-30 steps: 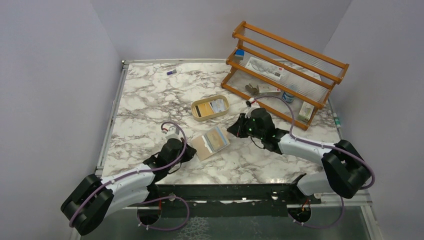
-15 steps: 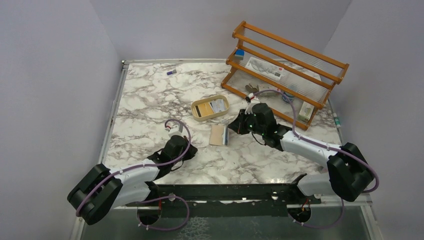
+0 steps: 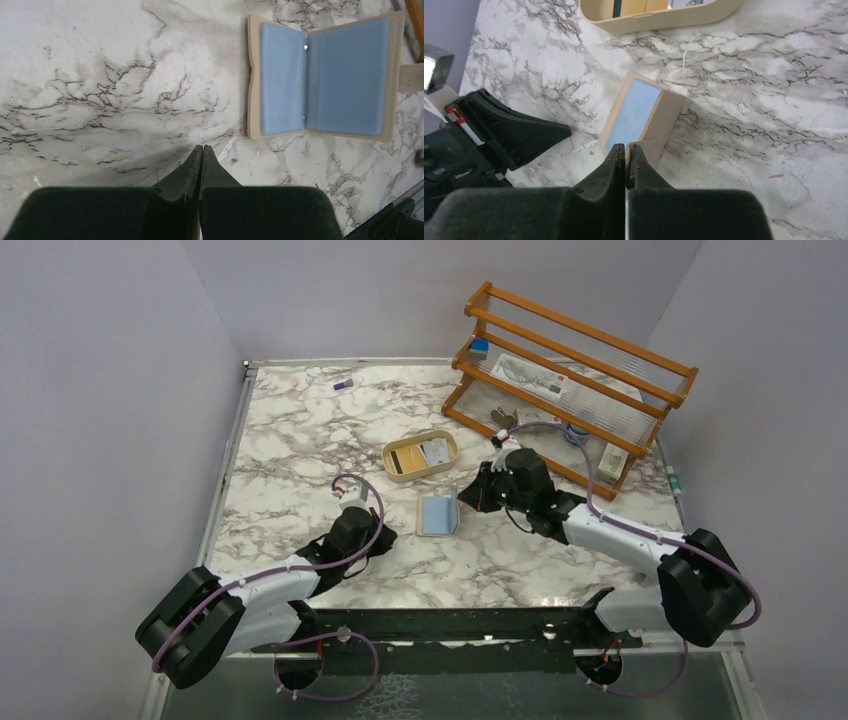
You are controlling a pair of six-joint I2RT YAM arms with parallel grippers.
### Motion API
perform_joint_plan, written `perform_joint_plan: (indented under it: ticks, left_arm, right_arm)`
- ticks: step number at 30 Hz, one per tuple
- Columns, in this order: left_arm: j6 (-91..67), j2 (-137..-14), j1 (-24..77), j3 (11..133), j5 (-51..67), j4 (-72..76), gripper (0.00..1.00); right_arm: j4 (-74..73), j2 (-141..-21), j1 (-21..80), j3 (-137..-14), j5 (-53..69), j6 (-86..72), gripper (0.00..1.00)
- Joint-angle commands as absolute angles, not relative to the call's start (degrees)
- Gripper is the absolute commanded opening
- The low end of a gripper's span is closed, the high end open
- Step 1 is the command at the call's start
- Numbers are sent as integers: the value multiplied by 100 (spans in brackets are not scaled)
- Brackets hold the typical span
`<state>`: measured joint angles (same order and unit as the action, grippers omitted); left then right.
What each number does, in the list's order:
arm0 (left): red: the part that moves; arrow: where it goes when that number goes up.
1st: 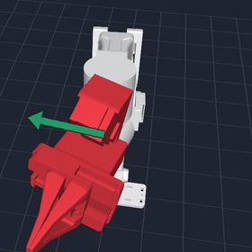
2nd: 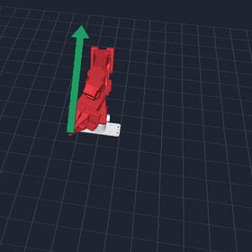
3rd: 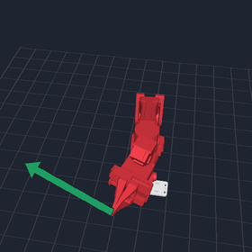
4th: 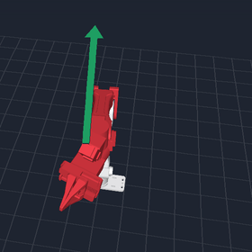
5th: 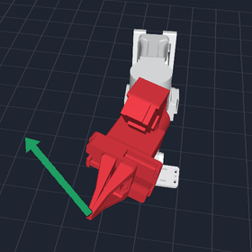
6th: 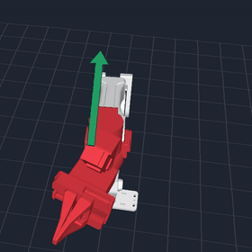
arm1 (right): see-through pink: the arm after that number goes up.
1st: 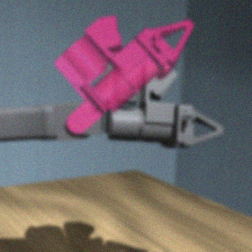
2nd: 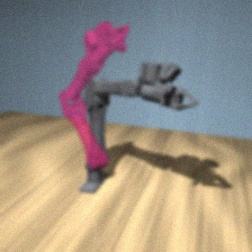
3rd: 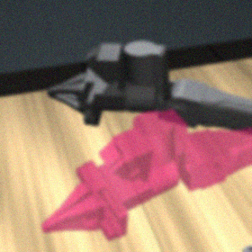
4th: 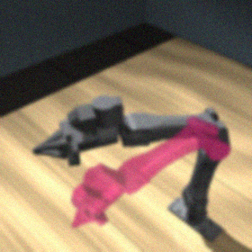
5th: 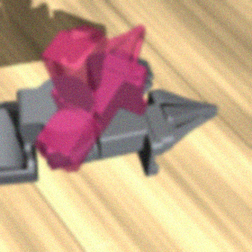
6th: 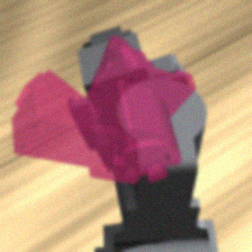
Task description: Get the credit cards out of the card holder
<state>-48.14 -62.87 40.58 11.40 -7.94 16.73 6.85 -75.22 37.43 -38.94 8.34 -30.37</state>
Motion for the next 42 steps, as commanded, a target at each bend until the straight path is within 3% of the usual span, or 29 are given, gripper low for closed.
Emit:
perform_joint_plan:
  ticks: [1, 17, 30, 33, 35, 42]
  left_arm:
    - [-4646, -6231, 4053, 1413, -690, 1650, 0]
    - [-4296, -7743, 4057, 2100, 319, 2325, 0]
    - [-4110, -7720, 3966, 2006, -174, 2215, 0]
    - [-3966, -7706, 3956, 2088, -294, 1995, 16]
    - [-3900, -7689, 3938, 2112, -266, 1983, 21]
    - [-3893, -8019, 3928, 2320, 305, 2255, 22]
  right_arm:
    - [733, -7402, 3741, -3422, 626, -3043, 1]
    - [891, -7477, 3568, -2377, 277, -3533, 1]
    - [1249, -7700, 3320, -2184, 640, -3403, 1]
    - [1285, -7704, 3291, -2173, 712, -3393, 0]
    - [1318, -7706, 3272, -2155, 740, -3385, 1]
    - [1480, -7846, 3250, -2118, 871, -3393, 1]
